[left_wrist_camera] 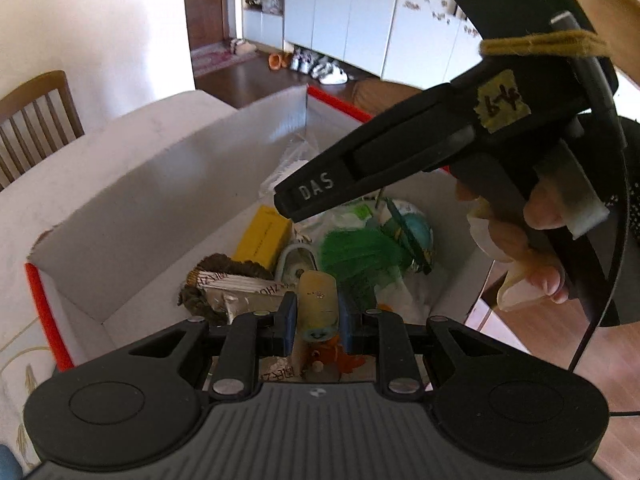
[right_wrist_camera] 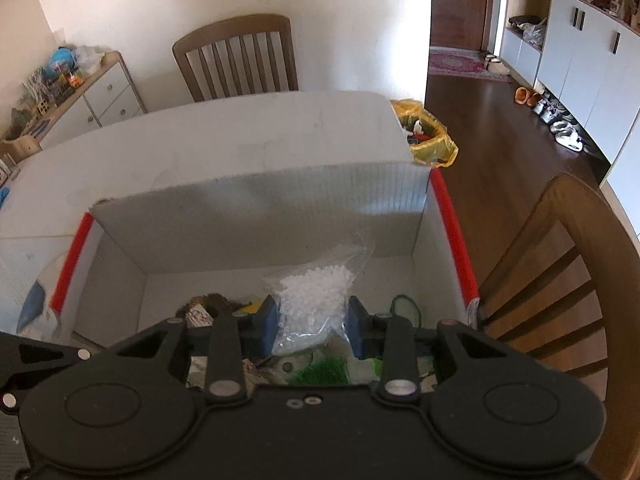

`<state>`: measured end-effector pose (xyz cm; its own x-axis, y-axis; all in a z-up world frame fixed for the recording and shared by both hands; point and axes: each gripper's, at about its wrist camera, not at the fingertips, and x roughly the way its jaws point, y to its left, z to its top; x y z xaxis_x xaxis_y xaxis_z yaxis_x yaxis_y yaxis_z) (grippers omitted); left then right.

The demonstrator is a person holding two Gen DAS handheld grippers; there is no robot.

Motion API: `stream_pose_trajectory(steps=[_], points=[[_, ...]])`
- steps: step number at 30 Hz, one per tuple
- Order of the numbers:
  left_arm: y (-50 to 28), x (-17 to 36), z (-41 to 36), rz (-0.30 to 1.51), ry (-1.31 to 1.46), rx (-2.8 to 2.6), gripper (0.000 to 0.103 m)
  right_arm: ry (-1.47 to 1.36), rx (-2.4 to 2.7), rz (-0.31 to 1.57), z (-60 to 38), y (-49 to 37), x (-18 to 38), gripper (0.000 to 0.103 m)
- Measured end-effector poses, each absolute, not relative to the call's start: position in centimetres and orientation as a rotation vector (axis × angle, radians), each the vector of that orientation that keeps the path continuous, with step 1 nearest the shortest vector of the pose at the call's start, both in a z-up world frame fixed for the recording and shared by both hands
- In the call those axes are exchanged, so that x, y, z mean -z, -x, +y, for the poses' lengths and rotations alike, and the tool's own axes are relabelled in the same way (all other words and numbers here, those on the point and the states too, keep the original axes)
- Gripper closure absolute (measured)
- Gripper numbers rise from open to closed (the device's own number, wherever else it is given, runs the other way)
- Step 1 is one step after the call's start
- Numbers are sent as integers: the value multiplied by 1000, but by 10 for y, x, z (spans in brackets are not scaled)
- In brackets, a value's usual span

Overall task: Organize objects
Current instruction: 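Open both tools to release the sponge and bead bag into the box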

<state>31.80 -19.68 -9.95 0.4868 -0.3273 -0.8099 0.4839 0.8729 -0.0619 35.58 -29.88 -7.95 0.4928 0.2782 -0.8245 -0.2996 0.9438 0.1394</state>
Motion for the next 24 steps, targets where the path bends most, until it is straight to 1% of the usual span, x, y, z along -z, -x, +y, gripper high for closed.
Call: stream_pose_trajectory(steps=[7, 11, 19, 21, 24], points=[[-325, 109, -200, 981, -192, 515, 82, 32, -342, 1059, -298, -358, 97, 69], [-328, 111, -198, 1005, -183, 522, 82, 25, -340, 1065, -299, -356, 98, 68], [-328, 106, -188, 1013, -139, 533, 82, 12, -341, 1046, -302, -354, 92, 58], [-327, 105, -186, 1012, -130, 532, 80, 9, -337, 1039, -302, -354, 89, 55], [-334, 103, -184, 1004, -114, 522, 79, 1, -334, 1025, -304, -352, 81, 53]])
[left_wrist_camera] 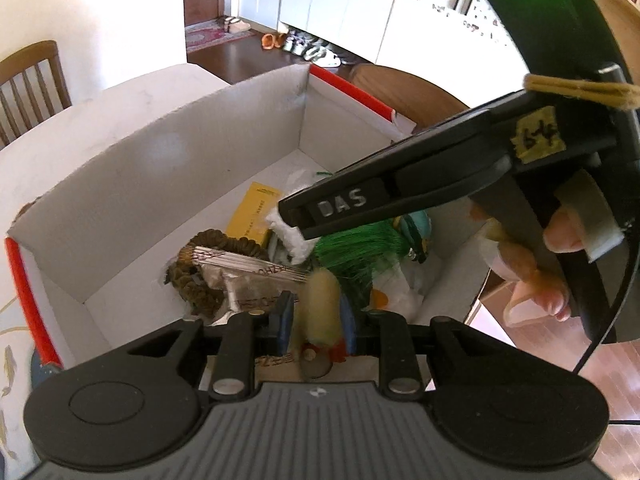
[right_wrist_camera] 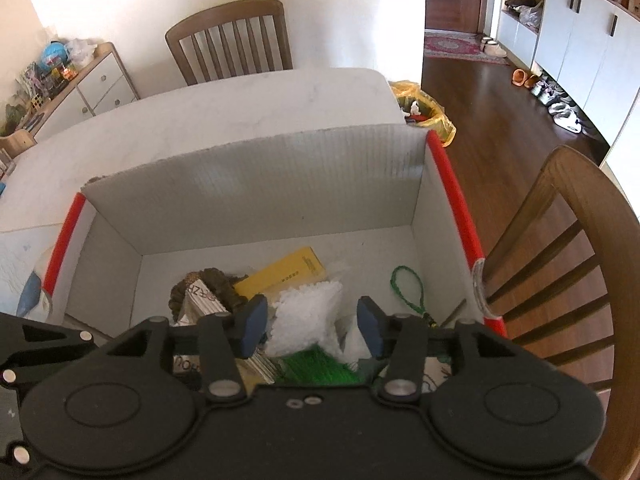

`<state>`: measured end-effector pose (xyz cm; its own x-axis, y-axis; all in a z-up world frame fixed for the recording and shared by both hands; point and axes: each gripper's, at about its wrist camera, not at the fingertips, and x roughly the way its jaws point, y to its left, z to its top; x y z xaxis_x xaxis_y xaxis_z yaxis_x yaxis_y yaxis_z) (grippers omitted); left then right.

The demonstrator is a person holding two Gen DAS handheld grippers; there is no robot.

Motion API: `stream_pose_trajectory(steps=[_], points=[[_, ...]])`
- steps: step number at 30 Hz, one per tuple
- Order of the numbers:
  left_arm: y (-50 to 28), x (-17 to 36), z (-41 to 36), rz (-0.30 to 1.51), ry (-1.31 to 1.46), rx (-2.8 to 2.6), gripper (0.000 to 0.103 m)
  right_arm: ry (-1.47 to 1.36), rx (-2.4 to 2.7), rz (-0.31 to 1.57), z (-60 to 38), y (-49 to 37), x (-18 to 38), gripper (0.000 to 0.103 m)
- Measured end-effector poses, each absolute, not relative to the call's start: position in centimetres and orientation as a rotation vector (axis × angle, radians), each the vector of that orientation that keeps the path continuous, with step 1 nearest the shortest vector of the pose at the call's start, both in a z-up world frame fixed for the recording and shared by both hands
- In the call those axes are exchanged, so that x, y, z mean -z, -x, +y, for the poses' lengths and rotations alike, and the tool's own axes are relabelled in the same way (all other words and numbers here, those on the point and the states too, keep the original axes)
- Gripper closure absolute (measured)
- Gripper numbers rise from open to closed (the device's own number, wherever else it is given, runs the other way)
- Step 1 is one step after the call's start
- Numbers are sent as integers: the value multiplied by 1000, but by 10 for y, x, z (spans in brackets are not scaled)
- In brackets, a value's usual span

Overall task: Organize objects
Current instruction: 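Open both tools to release the sponge and bead bag into the box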

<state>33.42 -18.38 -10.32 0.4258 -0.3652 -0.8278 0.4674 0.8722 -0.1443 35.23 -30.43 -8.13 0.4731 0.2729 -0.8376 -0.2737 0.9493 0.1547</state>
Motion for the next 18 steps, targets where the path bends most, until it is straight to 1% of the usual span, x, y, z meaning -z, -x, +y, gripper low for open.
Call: stream_pose_trajectory(steps=[7, 12, 18], points=[[-324, 89, -172, 956, -80, 510, 79, -13, -346, 979, -305, -339, 59, 50], [-314, 72, -161, 908, -72, 490, 77, -31, -356, 934, -307, -322, 40, 48], [-302, 51, -141, 853, -70, 469, 76, -51, -363, 882, -309, -298, 19, 48]])
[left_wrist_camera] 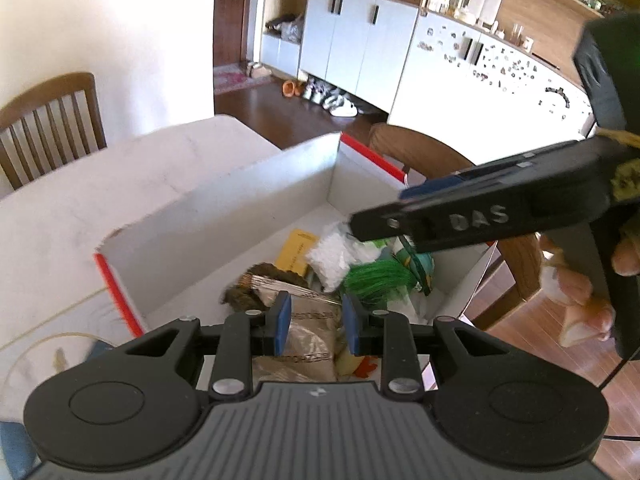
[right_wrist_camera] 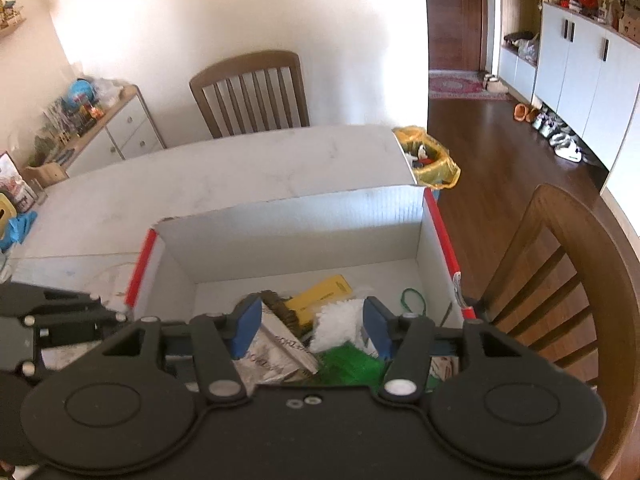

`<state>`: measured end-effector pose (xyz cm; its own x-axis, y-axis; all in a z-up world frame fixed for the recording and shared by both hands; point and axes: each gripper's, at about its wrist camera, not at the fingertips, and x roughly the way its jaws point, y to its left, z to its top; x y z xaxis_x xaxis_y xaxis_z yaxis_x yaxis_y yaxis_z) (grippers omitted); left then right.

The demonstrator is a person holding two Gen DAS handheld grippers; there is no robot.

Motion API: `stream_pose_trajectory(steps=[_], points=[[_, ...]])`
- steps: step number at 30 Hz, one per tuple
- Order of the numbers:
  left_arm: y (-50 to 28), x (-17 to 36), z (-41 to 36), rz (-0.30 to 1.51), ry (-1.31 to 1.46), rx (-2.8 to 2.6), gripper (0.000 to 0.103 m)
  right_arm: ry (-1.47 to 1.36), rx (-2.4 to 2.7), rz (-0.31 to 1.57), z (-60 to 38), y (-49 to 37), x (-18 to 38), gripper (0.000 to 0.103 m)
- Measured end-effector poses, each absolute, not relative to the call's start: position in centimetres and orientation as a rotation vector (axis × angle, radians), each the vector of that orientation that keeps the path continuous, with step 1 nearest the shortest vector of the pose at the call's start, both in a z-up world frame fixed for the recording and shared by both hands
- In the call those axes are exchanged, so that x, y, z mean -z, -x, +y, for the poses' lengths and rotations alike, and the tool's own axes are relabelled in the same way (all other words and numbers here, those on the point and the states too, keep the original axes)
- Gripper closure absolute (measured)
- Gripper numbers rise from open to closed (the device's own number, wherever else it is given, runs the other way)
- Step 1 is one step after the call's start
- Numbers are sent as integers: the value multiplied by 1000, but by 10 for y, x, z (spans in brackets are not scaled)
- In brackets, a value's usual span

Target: Organize objects

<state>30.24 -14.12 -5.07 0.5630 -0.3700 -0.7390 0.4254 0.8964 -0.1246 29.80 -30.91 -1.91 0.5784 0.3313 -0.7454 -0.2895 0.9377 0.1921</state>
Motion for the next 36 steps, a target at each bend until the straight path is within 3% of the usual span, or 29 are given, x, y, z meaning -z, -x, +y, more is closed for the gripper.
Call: stream_pose_trajectory(steps=[13, 28, 30, 32, 33, 36], points=[[-283, 22, -105, 780, -57, 436, 76, -117, -344, 792, -304, -248, 0, 39], [-260, 13, -60, 776, -18, 394, 76, -133, -362, 675, -275, -198, -7, 20], [-257, 13, -56, 776, -17, 384, 73, -123, -360, 665, -270, -192, -7, 18], [-254, 14, -52, 773, -19, 381, 48, -125, -363, 661, -267, -187, -7, 17], [-252, 14, -51, 769, -20, 380, 43, -130, -365, 661, -266, -184, -6, 15], [-245, 14, -46, 756, -23, 378, 40, -130, -358, 657, -261, -176, -5, 11]])
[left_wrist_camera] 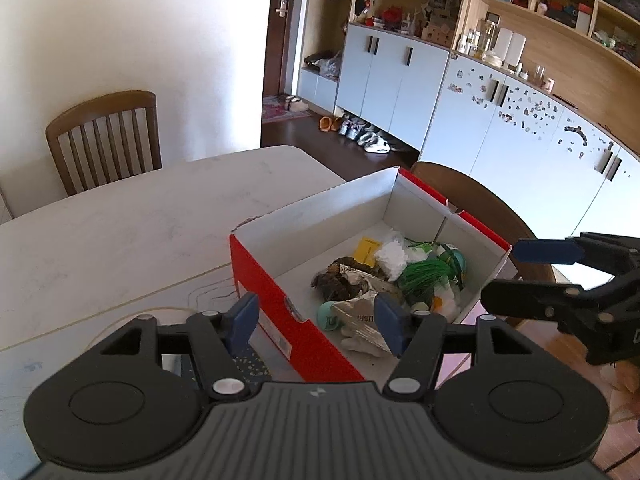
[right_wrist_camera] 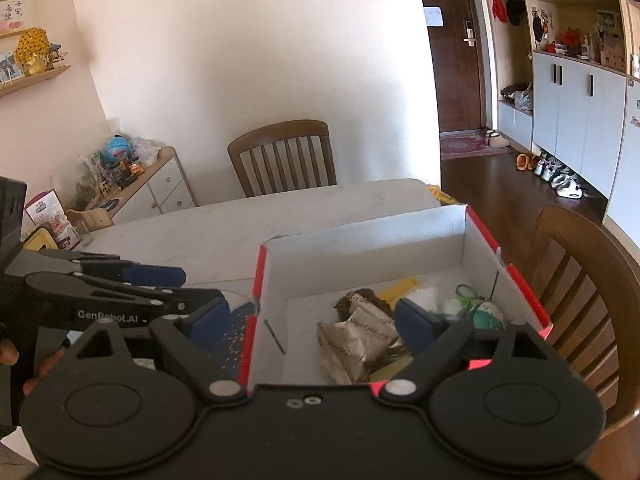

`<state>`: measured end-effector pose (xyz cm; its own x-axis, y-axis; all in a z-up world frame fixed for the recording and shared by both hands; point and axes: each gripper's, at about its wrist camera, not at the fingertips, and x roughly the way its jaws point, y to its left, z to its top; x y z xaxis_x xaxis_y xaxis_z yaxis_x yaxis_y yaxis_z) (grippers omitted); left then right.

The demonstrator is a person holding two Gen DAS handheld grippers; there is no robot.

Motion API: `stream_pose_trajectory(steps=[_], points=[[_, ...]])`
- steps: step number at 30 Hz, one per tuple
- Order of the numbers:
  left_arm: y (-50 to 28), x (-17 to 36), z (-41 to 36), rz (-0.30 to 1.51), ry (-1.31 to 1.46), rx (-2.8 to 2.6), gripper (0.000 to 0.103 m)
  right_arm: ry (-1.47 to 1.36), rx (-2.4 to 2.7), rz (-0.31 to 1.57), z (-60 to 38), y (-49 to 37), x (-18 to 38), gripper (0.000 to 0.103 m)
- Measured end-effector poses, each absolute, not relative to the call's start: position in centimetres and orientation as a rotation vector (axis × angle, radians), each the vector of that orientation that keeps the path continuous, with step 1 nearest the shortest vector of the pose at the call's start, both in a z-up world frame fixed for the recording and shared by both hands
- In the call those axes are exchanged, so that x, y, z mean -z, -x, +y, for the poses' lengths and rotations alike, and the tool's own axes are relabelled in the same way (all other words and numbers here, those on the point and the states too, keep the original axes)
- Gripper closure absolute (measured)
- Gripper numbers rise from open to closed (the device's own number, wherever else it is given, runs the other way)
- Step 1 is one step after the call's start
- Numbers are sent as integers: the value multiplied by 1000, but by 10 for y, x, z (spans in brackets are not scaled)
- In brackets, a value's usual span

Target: Organize objects

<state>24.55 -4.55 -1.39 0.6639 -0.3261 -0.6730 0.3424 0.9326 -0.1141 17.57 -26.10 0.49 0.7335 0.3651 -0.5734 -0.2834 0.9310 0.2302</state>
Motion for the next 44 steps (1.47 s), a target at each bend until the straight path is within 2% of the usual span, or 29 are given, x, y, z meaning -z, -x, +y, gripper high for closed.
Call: stream_pose_trajectory(steps=[6, 8, 12, 14, 44], points=[[-236, 12, -38, 739, -23, 370, 28, -106, -341, 630, -250, -158, -4, 5], [-232, 12, -36, 734, -24, 364, 18, -103, -337, 614, -248, -152, -5, 1], [-225, 10, -32, 723, -31, 351, 10, -107, -334, 589, -245, -143, -7, 1], [-222, 11, -28, 722, -17, 355, 0, -115, -333, 586, -244, -140, -7, 1], [-198, 12, -5, 665, -27, 322, 0, -141, -334, 605, -220, -123, -2, 1]])
